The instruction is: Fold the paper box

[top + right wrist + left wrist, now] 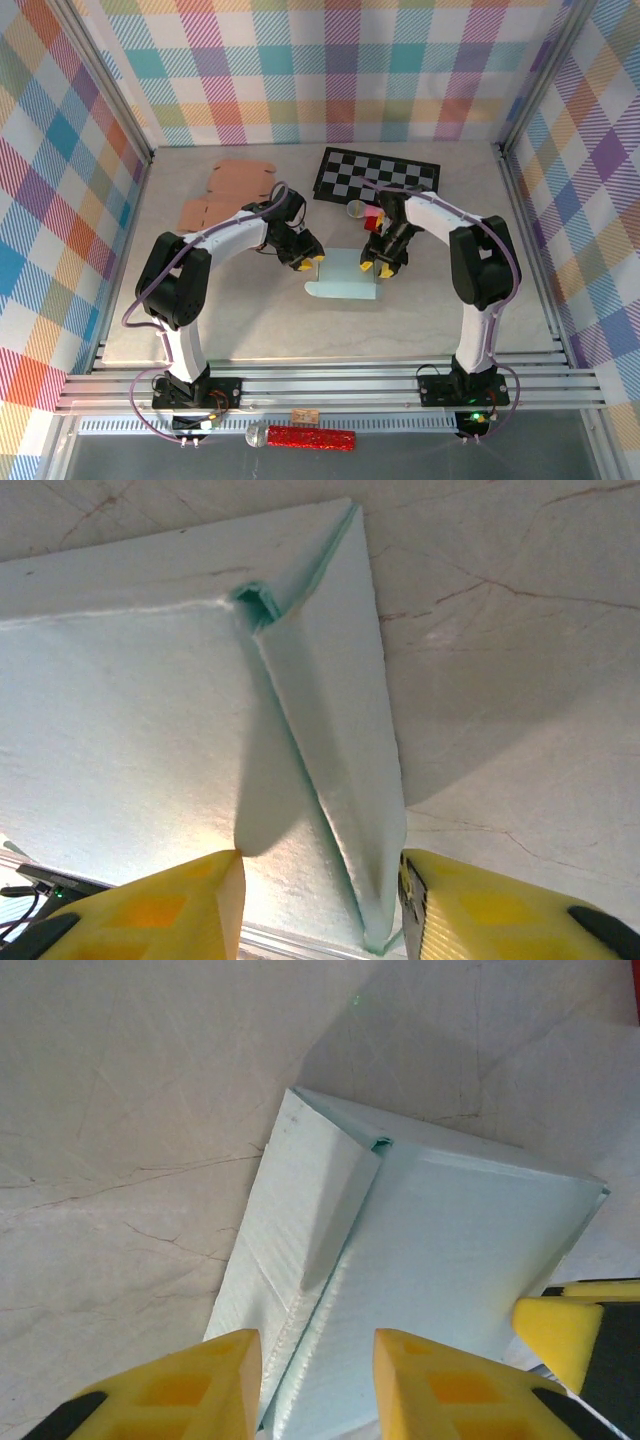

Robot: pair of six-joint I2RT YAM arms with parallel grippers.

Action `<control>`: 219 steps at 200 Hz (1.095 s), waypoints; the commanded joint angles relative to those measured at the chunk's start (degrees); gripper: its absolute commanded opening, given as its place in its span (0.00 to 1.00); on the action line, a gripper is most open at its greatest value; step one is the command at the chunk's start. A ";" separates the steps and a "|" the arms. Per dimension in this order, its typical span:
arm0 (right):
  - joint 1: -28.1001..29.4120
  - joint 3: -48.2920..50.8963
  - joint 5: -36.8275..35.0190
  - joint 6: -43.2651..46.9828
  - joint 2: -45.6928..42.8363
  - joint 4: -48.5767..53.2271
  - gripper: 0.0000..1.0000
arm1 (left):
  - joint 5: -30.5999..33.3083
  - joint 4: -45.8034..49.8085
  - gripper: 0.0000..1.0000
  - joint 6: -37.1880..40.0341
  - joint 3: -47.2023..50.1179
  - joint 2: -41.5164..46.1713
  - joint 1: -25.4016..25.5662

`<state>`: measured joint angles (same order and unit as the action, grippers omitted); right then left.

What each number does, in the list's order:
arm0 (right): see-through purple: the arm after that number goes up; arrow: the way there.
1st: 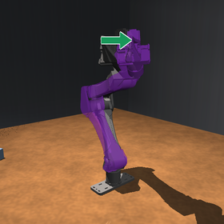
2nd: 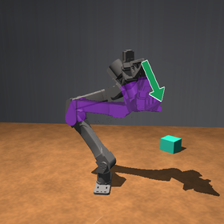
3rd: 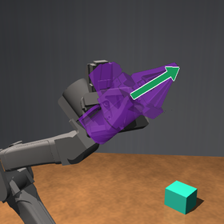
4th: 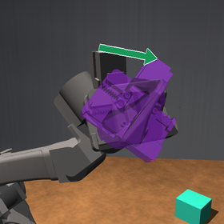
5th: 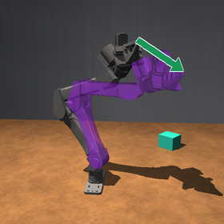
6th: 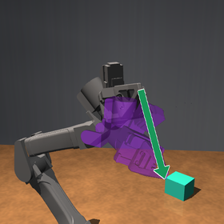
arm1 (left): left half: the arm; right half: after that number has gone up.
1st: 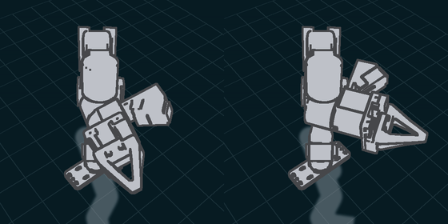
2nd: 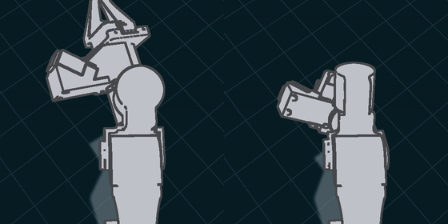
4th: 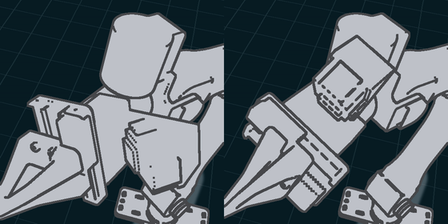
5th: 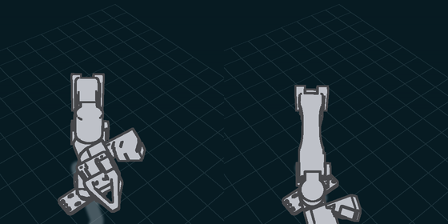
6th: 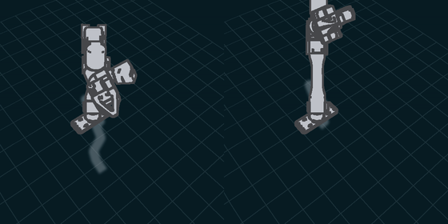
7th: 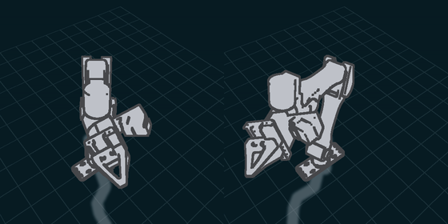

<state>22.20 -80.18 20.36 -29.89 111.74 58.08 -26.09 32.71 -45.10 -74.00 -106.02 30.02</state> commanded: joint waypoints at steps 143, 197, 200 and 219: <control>-1.33 2.53 4.76 3.00 -1.82 -3.94 0.46 | -1.31 -2.98 0.28 3.98 3.01 -1.01 0.30; -4.94 6.69 9.54 4.97 -4.59 -10.49 0.69 | -0.83 -5.46 0.23 4.00 4.73 -1.13 0.30; -5.10 6.97 9.92 5.03 -4.60 -10.99 0.70 | -0.82 -5.61 0.22 3.97 4.80 -1.16 0.30; -5.84 8.65 12.15 5.54 -4.19 -13.98 0.75 | -0.62 -6.71 0.18 3.94 5.59 -1.06 0.30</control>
<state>17.30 -73.54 27.94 -26.06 108.90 48.75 -27.00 27.68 -42.09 -70.17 -106.54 30.02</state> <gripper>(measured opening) 0.727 0.196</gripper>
